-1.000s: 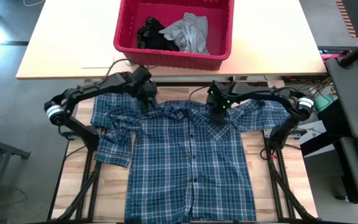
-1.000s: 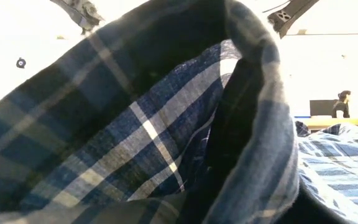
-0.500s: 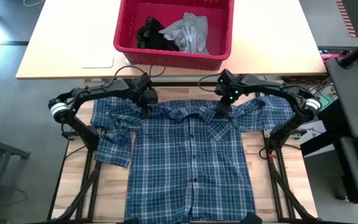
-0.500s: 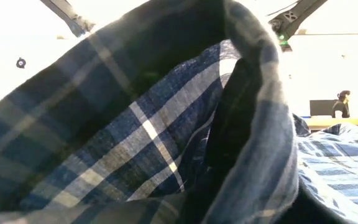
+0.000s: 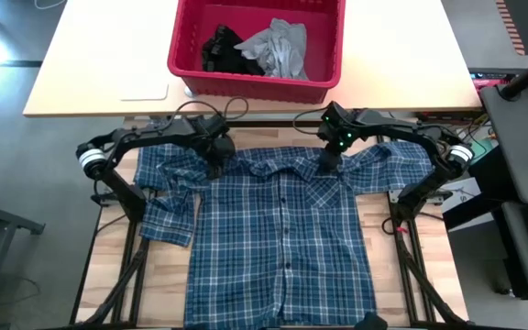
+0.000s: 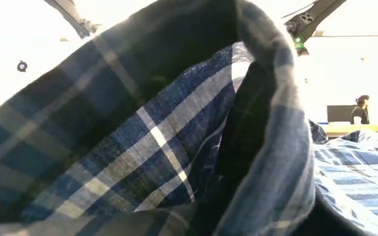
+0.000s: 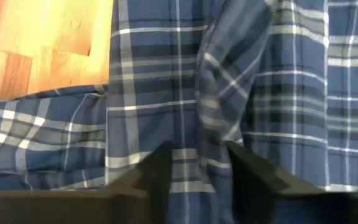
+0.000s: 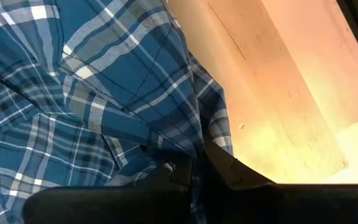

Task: Fold Laundry from Bin
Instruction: Fold the blue patterned long sleeve shirt

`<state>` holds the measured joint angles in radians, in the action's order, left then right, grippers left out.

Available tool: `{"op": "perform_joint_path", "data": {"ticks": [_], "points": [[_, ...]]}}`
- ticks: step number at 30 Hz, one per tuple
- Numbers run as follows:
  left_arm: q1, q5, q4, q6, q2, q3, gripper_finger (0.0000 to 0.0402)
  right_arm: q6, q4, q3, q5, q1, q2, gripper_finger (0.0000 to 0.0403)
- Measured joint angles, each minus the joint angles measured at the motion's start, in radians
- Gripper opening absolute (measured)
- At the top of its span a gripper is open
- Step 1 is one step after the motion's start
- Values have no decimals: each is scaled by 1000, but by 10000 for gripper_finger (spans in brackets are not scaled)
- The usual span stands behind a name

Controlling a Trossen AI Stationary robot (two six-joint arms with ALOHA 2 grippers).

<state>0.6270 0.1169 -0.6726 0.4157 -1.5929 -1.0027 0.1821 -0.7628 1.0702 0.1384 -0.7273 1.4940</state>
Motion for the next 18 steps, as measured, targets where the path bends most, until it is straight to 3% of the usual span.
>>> {"op": "perform_joint_path", "data": {"ticks": [3, 4, 10, 18], "points": [[0, 6, -3, -44, 13, 0, 29, 11, -1, 2, 0, 0, -2, 9], [0, 9, -3, -62, 20, 0, 15, 18, -1, 5, 0, 0, -2, 9], [-5, 12, -76, -98, 91, -70, 1, 41, -8, 70, -1, 0, -22, 9], [-4, -68, -129, -127, 178, -311, 0, 67, -32, 159, -1, 1, -127, 9]]}}
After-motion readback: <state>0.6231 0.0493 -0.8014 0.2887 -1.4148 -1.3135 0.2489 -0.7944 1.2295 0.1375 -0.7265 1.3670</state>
